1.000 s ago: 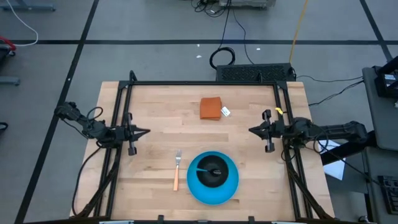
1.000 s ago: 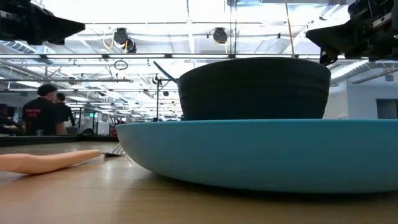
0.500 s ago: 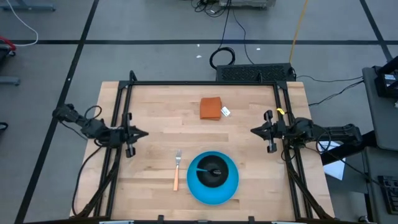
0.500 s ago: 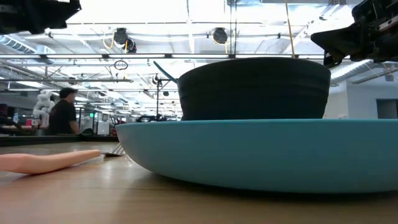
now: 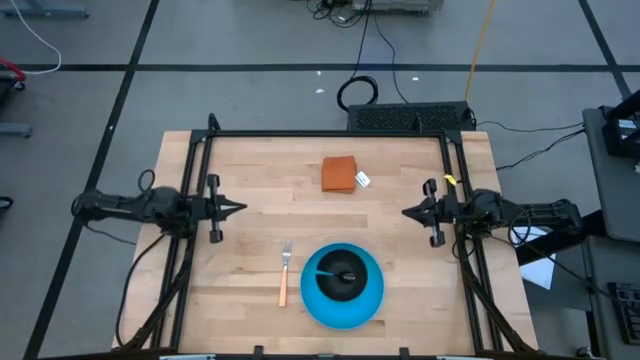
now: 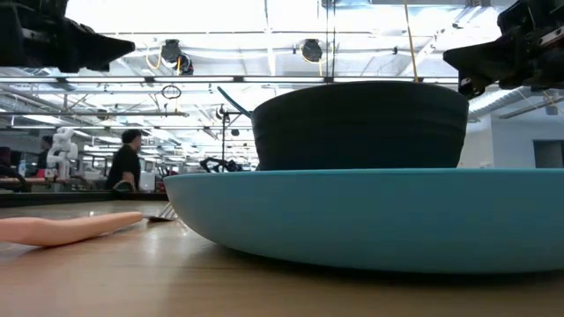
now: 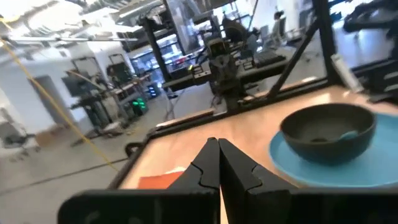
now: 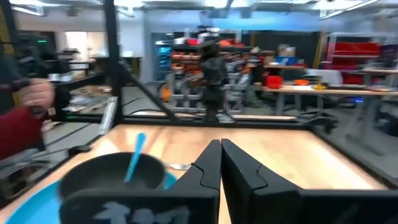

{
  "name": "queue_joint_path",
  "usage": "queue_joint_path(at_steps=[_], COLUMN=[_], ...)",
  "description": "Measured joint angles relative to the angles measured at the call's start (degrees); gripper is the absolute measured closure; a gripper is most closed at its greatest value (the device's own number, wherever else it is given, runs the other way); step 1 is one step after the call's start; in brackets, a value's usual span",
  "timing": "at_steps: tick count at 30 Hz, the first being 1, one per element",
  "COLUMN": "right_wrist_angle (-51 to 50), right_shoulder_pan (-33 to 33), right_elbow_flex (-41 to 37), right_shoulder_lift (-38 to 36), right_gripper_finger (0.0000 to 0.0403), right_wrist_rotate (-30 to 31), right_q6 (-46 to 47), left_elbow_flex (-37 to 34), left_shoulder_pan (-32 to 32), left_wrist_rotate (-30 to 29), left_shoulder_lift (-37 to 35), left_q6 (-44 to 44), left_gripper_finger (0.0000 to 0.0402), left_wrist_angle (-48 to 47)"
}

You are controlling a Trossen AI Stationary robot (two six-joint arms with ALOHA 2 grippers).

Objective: Set table place
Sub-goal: Return to Home Position

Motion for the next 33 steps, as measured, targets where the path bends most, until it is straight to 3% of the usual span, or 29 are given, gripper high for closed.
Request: queue_joint_path(at_steps=[6,10,15,33], right_wrist_angle=[-0.99,-1.20,-1.21,-3.42], right_shoulder_pan=[0.02,0.14,0.15,0.15], right_elbow_flex=[0.00,-0.19,-1.26,-1.75], right_shoulder_lift=[-0.02,-0.01,-0.01,0.00], right_gripper_finger=[0.0403,0.0403,0.0403,0.0403], right_wrist_rotate=[-2.33,-2.45,-2.44,-2.22], right_q6=[0.86,0.89,1.61,2.95], left_elbow_flex=[0.00,-0.59,-6.19,-6.40], left_shoulder_pan=[5.35,6.99,7.90,9.53], left_wrist_rotate=[10.46,12.12,13.45,16.47], left_shoulder_lift=[0.00,0.00,0.00,0.17], left_q6=[-4.55,-7.49,-9.21,-9.88], left_gripper_finger=[0.0401,0.0401,0.0401,0.0401], left_wrist_angle=[-0.08,-1.50,3.60,2.99])
